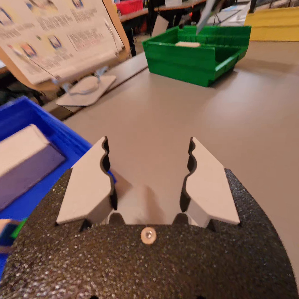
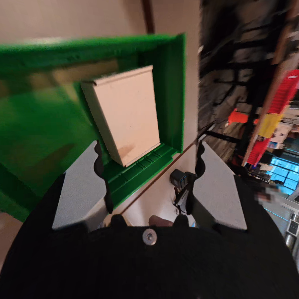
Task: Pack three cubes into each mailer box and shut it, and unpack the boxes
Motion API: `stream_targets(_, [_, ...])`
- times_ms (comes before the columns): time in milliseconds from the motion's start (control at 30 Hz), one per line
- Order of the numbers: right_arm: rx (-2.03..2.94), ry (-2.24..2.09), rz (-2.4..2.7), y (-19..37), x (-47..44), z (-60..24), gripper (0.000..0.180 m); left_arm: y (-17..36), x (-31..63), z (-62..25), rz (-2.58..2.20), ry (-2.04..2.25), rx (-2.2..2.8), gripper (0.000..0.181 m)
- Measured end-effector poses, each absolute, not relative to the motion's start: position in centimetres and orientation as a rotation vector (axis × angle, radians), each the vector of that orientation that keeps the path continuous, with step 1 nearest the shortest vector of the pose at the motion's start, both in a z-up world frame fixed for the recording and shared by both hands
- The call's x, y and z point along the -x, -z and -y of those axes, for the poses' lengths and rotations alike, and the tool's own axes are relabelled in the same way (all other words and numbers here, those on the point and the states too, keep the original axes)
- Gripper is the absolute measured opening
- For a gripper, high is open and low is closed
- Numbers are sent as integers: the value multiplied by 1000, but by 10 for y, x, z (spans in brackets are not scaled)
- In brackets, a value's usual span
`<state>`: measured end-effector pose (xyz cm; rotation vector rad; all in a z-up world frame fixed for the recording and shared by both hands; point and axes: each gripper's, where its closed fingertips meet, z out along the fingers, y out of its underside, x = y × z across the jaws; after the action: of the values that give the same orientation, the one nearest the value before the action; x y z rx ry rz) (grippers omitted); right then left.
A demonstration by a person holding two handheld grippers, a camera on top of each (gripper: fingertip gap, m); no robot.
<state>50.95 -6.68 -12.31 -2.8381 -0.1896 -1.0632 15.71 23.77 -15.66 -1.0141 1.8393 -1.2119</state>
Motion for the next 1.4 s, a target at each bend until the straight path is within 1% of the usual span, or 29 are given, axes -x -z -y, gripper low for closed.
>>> stream_targets(100, [2598,1129,221,105,-452,58,117,125,-156,-276,-1869,1053,899,99])
stream_targets(233, [2459,1087,285,127,-367,57,117,112,-199,-354,-2111,653,805,113])
stream_targets(300, [2427,996,277,148,-328,53,118,114,-236,-384,-2243,554,788,114])
stream_targets(367, [2418,931,262,168,-297,51,117,127,-270,-415,-2372,414,771,114])
stream_targets(467, [2437,856,231,188,-263,51,117,163,-298,-459,-2603,129,755,109])
stream_targets(533, [2442,832,214,194,-247,55,117,185,-304,-482,-2715,-61,763,109])
stream_targets(600, [2437,825,184,195,-236,61,117,197,-312,-494,-2764,-196,726,110])
stream_targets(700, [2441,781,143,201,-221,78,117,208,-321,-488,-2826,-188,736,116])
stream_targets(800, [2462,756,93,208,-213,95,116,227,-312,-498,-2906,-293,854,120])
stream_targets(933, [2443,751,37,215,-210,104,116,247,-307,-509,-2898,-330,920,137])
stream_targets(1033, [2432,744,23,221,-210,100,116,246,-305,-508,-2886,-261,971,134])
stream_targets(1100, [2426,745,64,222,-210,93,116,237,-301,-514,-2865,-302,956,133])
stream_targets(1200, [2385,744,117,218,-212,77,115,204,-294,-503,-2840,-253,927,133])
stream_targets(1400, [2270,816,246,195,-221,35,114,95,-271,-442,-2699,-190,946,132])
